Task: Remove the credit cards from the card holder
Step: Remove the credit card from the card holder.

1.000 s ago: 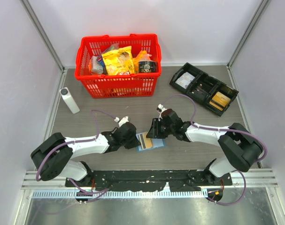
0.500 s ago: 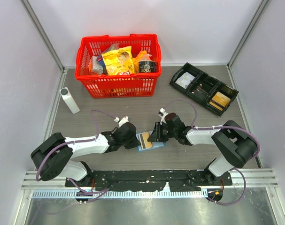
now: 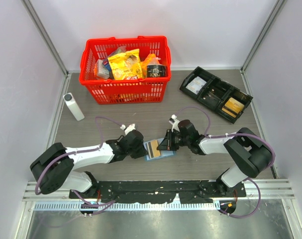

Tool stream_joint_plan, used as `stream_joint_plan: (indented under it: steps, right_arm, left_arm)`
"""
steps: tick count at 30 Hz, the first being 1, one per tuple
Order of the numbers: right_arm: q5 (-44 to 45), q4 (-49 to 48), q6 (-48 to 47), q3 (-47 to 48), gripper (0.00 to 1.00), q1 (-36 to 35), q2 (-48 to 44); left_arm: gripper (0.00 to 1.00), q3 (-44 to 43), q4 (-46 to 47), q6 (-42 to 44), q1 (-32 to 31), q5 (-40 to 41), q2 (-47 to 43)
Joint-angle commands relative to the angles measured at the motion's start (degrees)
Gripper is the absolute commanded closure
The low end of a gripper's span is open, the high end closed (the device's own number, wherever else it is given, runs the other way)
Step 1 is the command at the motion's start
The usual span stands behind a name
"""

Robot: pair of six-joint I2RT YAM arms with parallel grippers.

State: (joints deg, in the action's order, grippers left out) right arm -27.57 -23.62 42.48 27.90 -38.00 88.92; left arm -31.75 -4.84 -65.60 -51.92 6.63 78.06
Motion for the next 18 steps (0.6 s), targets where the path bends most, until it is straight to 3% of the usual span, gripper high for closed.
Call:
stream_joint_plan:
  steps: [1, 10, 18]
  right_arm:
    - [-1.61, -2.92, -0.64, -0.13, 0.99, 0.29, -0.07]
    - [-2.22, -4.33, -0.38, -0.3, 0.99, 0.29, 2.13]
    - [-2.22, -6.0, 0.85, -0.3, 0.98, 0.29, 2.39]
  left_arm:
    - [0.92, -0.68, 0.0, 1.27, 0.33, 0.31, -4.31]
    - [0.88, -2.97, 6.52, 4.34, 0.42, -1.89, -0.29]
    - [1.0, 1.86, 7.65, 2.33, 1.03, 1.1, 1.22]
